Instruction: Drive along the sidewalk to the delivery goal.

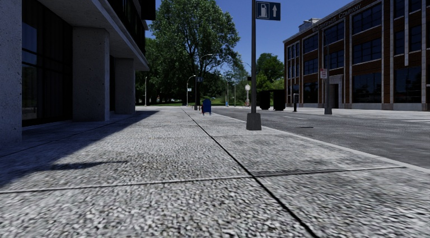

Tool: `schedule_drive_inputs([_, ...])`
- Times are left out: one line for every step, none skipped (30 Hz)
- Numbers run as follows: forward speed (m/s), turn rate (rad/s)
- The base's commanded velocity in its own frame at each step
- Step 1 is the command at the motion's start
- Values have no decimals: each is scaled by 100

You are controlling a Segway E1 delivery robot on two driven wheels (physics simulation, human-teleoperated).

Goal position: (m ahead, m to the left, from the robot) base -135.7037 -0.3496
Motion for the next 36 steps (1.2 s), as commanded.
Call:
schedule_drive_inputs([0, 0])
schedule_drive_inputs([0, 0])
schedule_drive_inputs([0, 0])
schedule_drive_inputs([0, 0])
schedule_drive_inputs([0, 0])
schedule_drive_inputs([0, 0])
schedule_drive_inputs([0, 0])
schedule_drive_inputs([0, 0])
schedule_drive_inputs([0, 0])
schedule_drive_inputs([0, 0])
schedule_drive_inputs([0, 0])
schedule_drive_inputs([0, 0])
schedule_drive_inputs([0, 0])
schedule_drive_inputs([0, 0])
schedule_drive_inputs([0, 0])
schedule_drive_inputs([0, 0])
schedule_drive_inputs([0, 0])
schedule_drive_inputs([0, 0])
schedule_drive_inputs([0, 0])
schedule_drive_inputs([0, 0])
schedule_drive_inputs([0, 0])
schedule_drive_inputs([0, 0])
schedule_drive_inputs([0, 0])
schedule_drive_inputs([0, 0])
schedule_drive_inputs([0, 0])
schedule_drive_inputs([0, 0])
schedule_drive_inputs([0, 0])
schedule_drive_inputs([0, 0])
schedule_drive_inputs([0, 0])
schedule_drive_inputs([0, 0])
schedule_drive_inputs([0, 3])
schedule_drive_inputs([0, 8])
schedule_drive_inputs([0, 8])
schedule_drive_inputs([0, 9])
schedule_drive_inputs([0, 9])
schedule_drive_inputs([0, 9])
